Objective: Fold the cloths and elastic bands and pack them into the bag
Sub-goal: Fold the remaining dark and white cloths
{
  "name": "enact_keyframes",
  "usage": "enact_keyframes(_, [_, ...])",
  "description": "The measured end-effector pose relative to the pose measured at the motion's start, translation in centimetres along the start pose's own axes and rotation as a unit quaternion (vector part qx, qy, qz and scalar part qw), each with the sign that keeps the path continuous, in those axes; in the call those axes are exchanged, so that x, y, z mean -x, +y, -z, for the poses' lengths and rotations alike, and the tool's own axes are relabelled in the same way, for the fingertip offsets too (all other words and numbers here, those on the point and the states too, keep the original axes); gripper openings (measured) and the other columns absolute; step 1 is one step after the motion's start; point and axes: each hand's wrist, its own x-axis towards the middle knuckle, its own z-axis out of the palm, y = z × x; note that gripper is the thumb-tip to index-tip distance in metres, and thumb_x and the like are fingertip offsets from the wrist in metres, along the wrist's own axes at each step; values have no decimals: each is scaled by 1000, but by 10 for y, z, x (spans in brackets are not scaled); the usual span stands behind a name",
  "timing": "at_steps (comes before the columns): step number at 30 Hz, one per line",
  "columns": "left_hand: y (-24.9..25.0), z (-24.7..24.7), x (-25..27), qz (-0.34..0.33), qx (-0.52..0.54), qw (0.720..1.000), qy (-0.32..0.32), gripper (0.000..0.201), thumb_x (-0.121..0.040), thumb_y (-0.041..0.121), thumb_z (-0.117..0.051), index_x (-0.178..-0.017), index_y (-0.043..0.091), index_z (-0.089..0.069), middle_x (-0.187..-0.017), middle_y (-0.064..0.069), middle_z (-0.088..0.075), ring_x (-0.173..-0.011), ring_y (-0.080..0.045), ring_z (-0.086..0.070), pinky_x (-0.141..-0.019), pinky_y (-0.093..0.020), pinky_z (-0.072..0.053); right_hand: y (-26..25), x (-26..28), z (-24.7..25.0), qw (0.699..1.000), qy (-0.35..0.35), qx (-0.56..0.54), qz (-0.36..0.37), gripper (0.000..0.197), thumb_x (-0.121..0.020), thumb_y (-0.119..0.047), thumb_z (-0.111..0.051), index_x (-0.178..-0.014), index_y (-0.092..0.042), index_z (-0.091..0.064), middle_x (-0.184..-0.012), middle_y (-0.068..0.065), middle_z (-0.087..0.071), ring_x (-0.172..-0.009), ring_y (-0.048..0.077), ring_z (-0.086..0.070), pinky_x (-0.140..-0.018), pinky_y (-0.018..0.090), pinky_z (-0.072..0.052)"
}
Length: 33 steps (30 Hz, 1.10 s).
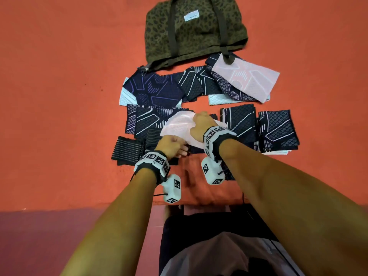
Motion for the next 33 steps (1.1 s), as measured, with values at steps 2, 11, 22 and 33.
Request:
enact_keyframes(2, [3,10,-2,-24,22,999,43,14,-99,6,-50,-94,3,-63,-76,-8,-70,-53,-12,-66,-44,-17,-46,3,5,-7,1000,2,-20,-13,46,-83,-7,-54,-129,-5,-51,-147,10,-29,-111,32,-55,-86,35,-49])
enact_keyframes(11, [24,31,-26,-83,-82,970,215,18,-84,11,-55,-95,20,-66,-94,2,-68,-88,-19,-61,-87,-29,-49,9,12,-15,996,-22,-62,-56,50,-84,-5,-53,-132,-7,-42,-133,12,-41,-112,36,-54,-90,43,-51])
enact_keyframes(22, [26,28,-40,-29,-113,979,168,39,-90,20,-59,-127,9,-57,-114,-12,-66,-109,-32,-61,-98,-39,-47,7,8,-16,991,-61,-102,-54,78,-85,-7,-56,-152,-13,-17,-152,7,-29,-133,32,-42,-104,38,-42])
enact_keyframes(33, [51,-1,-26,-78,64,994,36,15,-92,3,-56,-104,7,-65,-79,-2,-72,-72,-13,-70,-69,-27,-56,11,3,-4,992,-53,-89,-65,33,-89,-17,-57,-121,-14,-63,-122,12,-63,-111,32,-58,-93,38,-49])
